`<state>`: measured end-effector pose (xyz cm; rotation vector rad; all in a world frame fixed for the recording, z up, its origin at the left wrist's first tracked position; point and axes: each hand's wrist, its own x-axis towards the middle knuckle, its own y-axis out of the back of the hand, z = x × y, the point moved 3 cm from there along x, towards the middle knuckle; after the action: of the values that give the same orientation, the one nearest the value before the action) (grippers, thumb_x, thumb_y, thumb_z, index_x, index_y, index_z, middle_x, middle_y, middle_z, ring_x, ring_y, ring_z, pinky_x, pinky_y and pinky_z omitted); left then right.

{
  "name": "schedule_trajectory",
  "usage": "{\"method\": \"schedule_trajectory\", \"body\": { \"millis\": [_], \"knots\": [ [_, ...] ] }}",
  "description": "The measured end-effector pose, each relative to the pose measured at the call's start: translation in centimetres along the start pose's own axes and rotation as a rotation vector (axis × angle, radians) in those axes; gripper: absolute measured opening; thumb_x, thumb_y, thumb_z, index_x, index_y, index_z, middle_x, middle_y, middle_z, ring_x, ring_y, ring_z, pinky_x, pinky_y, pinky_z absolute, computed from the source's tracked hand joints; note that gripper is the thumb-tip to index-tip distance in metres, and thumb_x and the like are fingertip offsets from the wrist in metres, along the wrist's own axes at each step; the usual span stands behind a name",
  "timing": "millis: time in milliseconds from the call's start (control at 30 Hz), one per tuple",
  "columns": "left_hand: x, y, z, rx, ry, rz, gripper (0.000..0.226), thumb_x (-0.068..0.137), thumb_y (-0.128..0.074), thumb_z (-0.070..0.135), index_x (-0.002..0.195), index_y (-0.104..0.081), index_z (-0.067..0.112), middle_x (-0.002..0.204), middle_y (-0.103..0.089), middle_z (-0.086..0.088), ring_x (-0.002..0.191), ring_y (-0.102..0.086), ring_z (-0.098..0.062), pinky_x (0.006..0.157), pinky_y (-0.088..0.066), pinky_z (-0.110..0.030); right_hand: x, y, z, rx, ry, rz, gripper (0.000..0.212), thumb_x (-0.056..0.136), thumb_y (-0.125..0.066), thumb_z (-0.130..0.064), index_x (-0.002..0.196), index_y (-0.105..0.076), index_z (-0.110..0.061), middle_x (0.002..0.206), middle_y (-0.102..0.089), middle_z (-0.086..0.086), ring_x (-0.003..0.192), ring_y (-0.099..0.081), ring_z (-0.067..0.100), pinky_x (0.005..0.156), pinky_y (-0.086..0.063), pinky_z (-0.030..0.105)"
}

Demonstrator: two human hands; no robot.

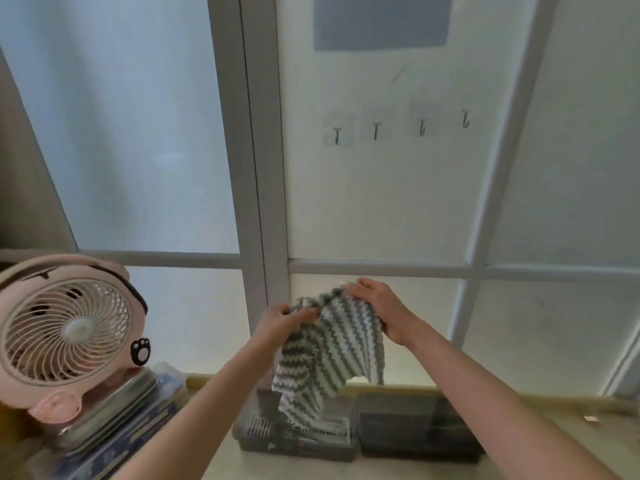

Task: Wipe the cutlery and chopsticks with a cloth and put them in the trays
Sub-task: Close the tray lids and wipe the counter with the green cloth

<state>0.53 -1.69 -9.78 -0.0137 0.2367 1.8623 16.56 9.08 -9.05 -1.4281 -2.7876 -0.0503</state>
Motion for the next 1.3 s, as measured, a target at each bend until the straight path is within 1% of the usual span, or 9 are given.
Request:
{"method": "schedule_trajectory", "body": {
  "millis": [133, 200, 300, 367, 600, 800, 933, 1067, 1300],
  "knots": [
    [1.5, 1.6, 5.0, -0.052, -0.193, -0.033, 0.027, 0.087, -0.060, 0.024, 0.106, -0.061, 0.004, 0.098, -0.066, -0.010, 0.093, -0.061, -0.025, 0.082, -0.050, -0.036, -0.5, 1.7, -3.4, -0.042, 0.137, 0.136, 0.026, 0.083, -0.064, -0.008, 0.067, -0.046, -0.018, 0.066, -0.047, 0.000, 0.064, -0.043, 0.015, 0.058, -0.030, 0.027],
    [1.9, 1.5, 7.8, 0.005, -0.285, -0.069, 0.019, 0.090, -0.058, 0.022, 0.103, -0.061, 0.009, 0.095, -0.066, -0.009, 0.086, -0.062, -0.021, 0.077, -0.050, -0.030, -0.5, 1.8, -4.8, -0.209, 0.210, 0.161, 0.024, 0.075, -0.070, -0.010, 0.088, -0.053, -0.021, 0.092, -0.056, -0.001, 0.083, -0.050, 0.013, 0.066, -0.037, 0.023],
    [2.8, -0.1, 12.4, 0.275, -0.440, -0.139, 0.018, 0.091, -0.056, 0.025, 0.103, -0.061, 0.012, 0.090, -0.066, -0.004, 0.082, -0.062, -0.015, 0.070, -0.048, -0.018, 0.5, 0.9, -8.2, -0.326, 0.326, -0.010, 0.067, 0.076, -0.073, -0.026, 0.133, -0.040, -0.037, 0.133, -0.044, -0.017, 0.123, -0.039, -0.002, 0.096, -0.034, 0.020],
    [3.7, -1.1, 15.4, 0.461, -0.561, -0.100, 0.018, 0.090, -0.057, 0.023, 0.104, -0.063, 0.013, 0.092, -0.065, -0.003, 0.087, -0.061, -0.016, 0.074, -0.046, -0.018, 1.2, 0.4, -11.0, -0.286, 0.328, -0.087, 0.053, 0.085, -0.068, -0.023, 0.132, -0.046, -0.035, 0.130, -0.053, -0.011, 0.121, -0.048, 0.002, 0.098, -0.040, 0.023],
    [7.5, 1.9, 22.9, 0.350, -0.648, 0.005, 0.023, 0.084, -0.048, -0.008, 0.085, -0.045, 0.015, 0.094, -0.062, -0.011, 0.080, -0.057, -0.018, 0.066, -0.048, -0.023, 4.0, 3.2, -18.0, -0.156, 0.471, 0.310, 0.015, 0.085, -0.066, -0.008, 0.091, -0.058, -0.020, 0.072, -0.058, 0.006, 0.068, -0.056, 0.017, 0.061, -0.044, 0.022],
    [10.7, 3.2, 27.8, 0.882, -0.947, 0.415, 0.029, 0.086, -0.042, -0.006, 0.086, -0.066, 0.011, 0.094, -0.057, -0.010, 0.086, -0.054, -0.026, 0.075, -0.042, -0.033, 7.9, 2.7, -23.7, -0.732, 0.727, 0.522, 0.014, 0.090, -0.057, -0.012, 0.094, -0.068, -0.020, 0.091, -0.066, -0.002, 0.079, -0.058, 0.011, 0.070, -0.044, 0.025],
    [13.0, 3.1, 28.4, 1.152, -0.794, 0.522, 0.035, 0.088, -0.040, 0.003, 0.113, -0.049, 0.026, 0.105, -0.056, -0.004, 0.088, -0.057, -0.026, 0.067, -0.043, -0.034, 10.8, 2.0, -25.2, -1.199, 0.654, 0.568, 0.022, 0.094, -0.044, -0.015, 0.108, -0.060, -0.021, 0.094, -0.054, 0.007, 0.085, -0.057, 0.027, 0.067, -0.035, 0.028],
    [13.9, 2.2, 26.3, 1.195, -0.651, 0.488, 0.034, 0.086, -0.041, 0.007, 0.115, -0.039, 0.024, 0.074, -0.050, -0.002, 0.065, -0.052, -0.022, 0.056, -0.036, -0.029, 11.8, 1.7, -23.4, -1.346, 0.591, 0.589, 0.024, 0.091, -0.040, -0.010, 0.110, -0.054, -0.015, 0.093, -0.054, 0.010, 0.087, -0.058, 0.032, 0.066, -0.033, 0.029],
    [12.3, 1.1, 19.8, 0.711, -0.509, 0.355, 0.033, 0.085, -0.047, 0.013, 0.116, -0.041, 0.020, 0.085, -0.060, -0.009, 0.070, -0.057, -0.023, 0.064, -0.051, -0.037, 9.4, 2.8, -18.5, -1.075, 0.450, 0.563, 0.033, 0.090, -0.045, -0.017, 0.120, -0.052, -0.029, 0.104, -0.065, 0.002, 0.089, -0.061, 0.025, 0.062, -0.038, 0.028]
  ]
}}
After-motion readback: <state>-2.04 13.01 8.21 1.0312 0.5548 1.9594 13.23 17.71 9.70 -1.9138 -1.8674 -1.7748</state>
